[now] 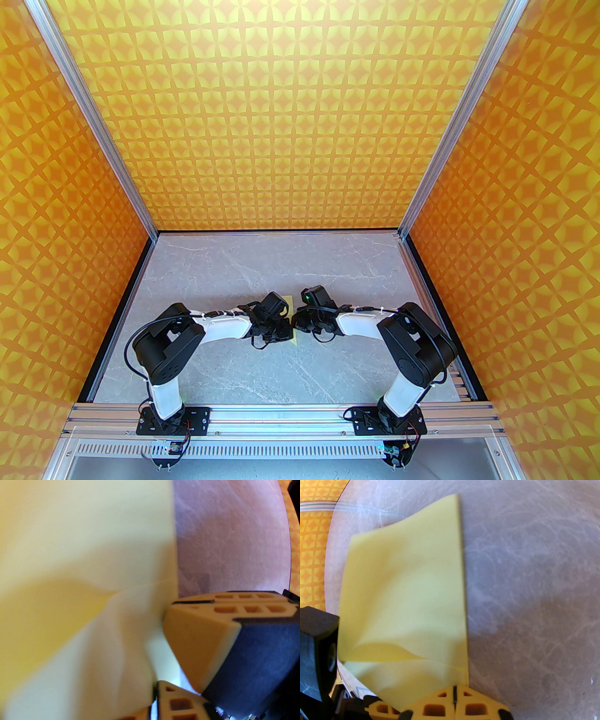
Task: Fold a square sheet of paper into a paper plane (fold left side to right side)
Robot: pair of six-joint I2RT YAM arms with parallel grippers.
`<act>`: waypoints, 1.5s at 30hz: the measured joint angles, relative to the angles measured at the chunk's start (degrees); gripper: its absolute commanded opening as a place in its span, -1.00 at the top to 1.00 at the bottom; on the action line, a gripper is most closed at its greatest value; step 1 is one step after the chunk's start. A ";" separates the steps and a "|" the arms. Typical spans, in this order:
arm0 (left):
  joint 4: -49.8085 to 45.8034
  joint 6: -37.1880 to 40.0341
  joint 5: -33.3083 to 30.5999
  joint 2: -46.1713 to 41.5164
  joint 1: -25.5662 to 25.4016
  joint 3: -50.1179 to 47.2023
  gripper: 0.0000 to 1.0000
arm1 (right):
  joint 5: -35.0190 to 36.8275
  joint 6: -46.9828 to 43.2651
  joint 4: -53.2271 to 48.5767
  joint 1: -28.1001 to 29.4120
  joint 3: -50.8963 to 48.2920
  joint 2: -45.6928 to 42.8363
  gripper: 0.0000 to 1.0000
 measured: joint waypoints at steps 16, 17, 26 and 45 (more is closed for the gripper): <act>-0.17 1.09 -0.35 -1.14 0.07 -0.13 0.33 | 1.27 -0.22 0.33 -0.72 -0.04 0.00 1.00; -0.07 1.11 -0.48 -1.46 0.22 -0.52 0.33 | 1.36 -0.37 0.37 -0.68 -0.04 0.00 1.00; 0.50 1.29 -0.70 -2.84 2.38 -2.14 0.31 | 0.98 -0.42 0.87 -0.68 -0.22 0.00 1.00; 1.62 1.51 -0.90 -3.85 2.99 -3.65 0.30 | -0.79 -0.42 2.99 0.00 -2.67 -3.76 0.74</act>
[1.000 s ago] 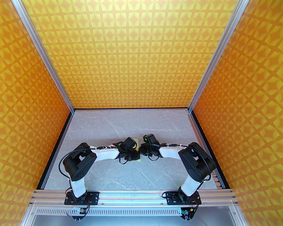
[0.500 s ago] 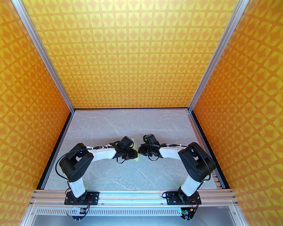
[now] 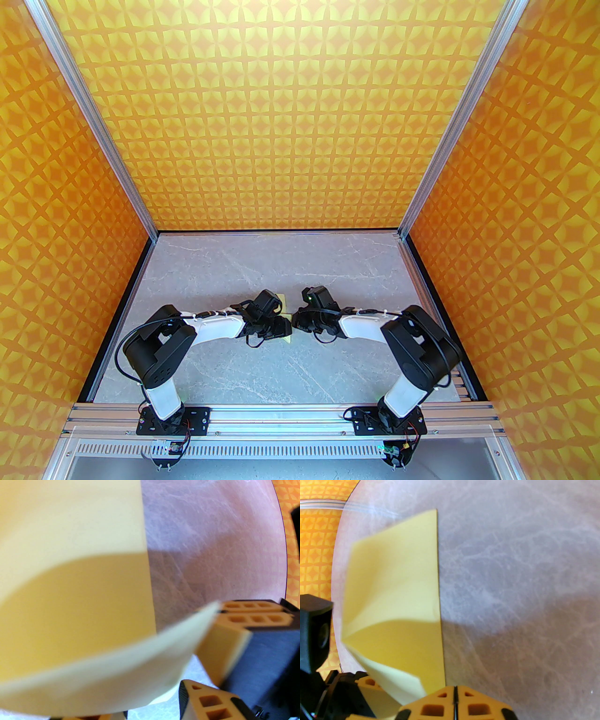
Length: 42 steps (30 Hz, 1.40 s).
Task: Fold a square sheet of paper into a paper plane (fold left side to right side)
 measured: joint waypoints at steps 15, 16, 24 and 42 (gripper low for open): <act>1.44 -0.24 -0.68 0.96 0.57 -0.63 0.85 | -1.81 -0.46 0.81 0.02 -1.20 -1.88 0.83; 1.55 -0.24 -0.68 0.98 0.57 -0.68 0.85 | -2.25 -0.63 0.90 0.02 -1.18 -1.38 0.83; 2.05 -0.24 -0.68 0.98 0.63 -0.85 0.84 | -4.46 -1.51 1.20 0.52 0.90 3.37 0.90; 2.40 -0.48 -1.09 0.81 1.29 -0.96 0.52 | -4.90 -2.89 0.17 0.35 5.11 7.54 1.00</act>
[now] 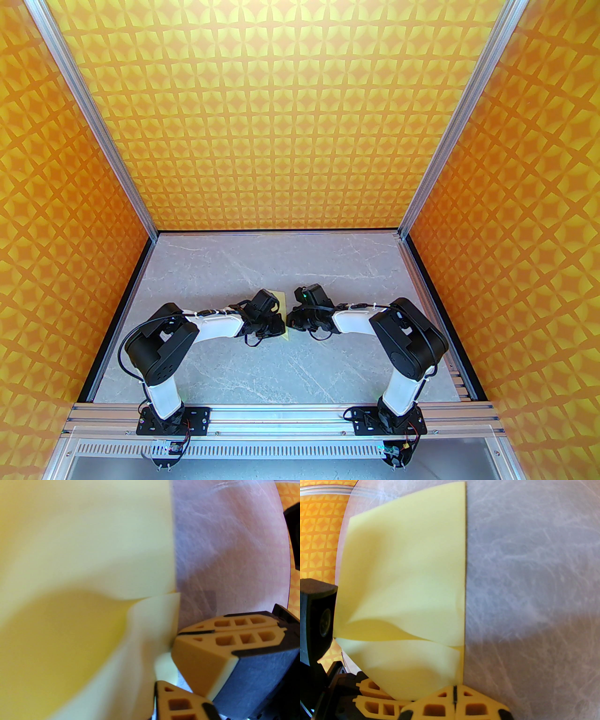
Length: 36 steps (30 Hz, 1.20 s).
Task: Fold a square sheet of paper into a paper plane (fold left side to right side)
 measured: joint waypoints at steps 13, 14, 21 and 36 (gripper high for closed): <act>0.00 0.55 -0.02 -4.44 3.89 -2.56 0.24 | 0.13 -0.57 -0.20 -0.04 0.11 0.15 1.00; 0.00 0.66 -0.02 -4.46 4.13 -2.56 0.24 | 0.13 -0.57 -0.17 0.00 0.11 0.15 1.00; 0.07 2.01 0.00 -4.46 7.41 -2.56 0.27 | 0.13 -0.57 -0.17 0.02 0.11 0.15 1.00; 9.94 1.27 2.84 -2.67 9.46 -3.41 0.42 | 0.13 -0.55 0.68 0.02 -0.33 0.07 1.00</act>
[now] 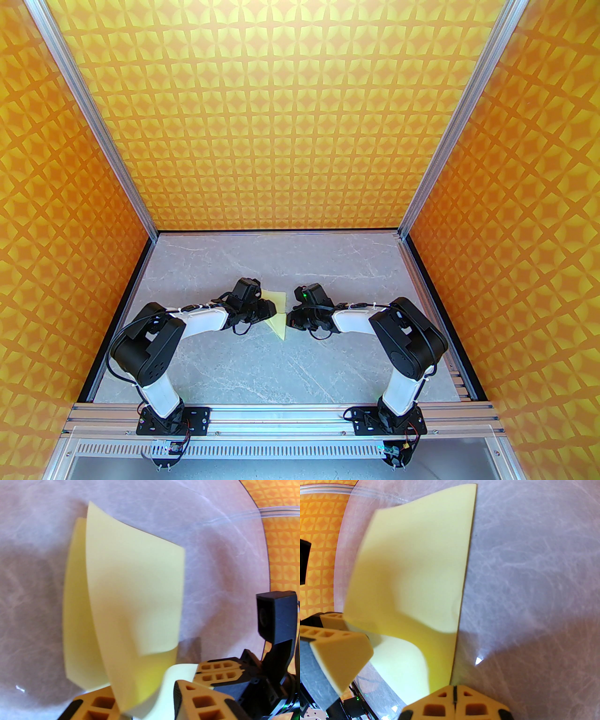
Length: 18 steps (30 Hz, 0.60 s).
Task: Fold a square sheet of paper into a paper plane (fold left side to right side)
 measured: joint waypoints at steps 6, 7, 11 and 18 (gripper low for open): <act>2.73 -1.14 1.11 0.87 0.00 -1.20 0.80 | 0.66 0.00 0.37 0.20 -1.18 -1.18 1.00; 2.78 -1.05 1.16 0.90 0.00 -1.33 0.81 | 0.94 0.00 0.33 0.20 -1.62 -1.70 1.00; 2.80 -1.01 1.31 0.90 0.00 -1.40 0.90 | 1.66 0.00 0.42 0.20 -3.39 -5.14 1.00; 2.73 -0.96 1.29 1.53 0.00 -1.38 0.88 | -0.04 0.07 3.65 0.17 -3.61 -6.21 1.00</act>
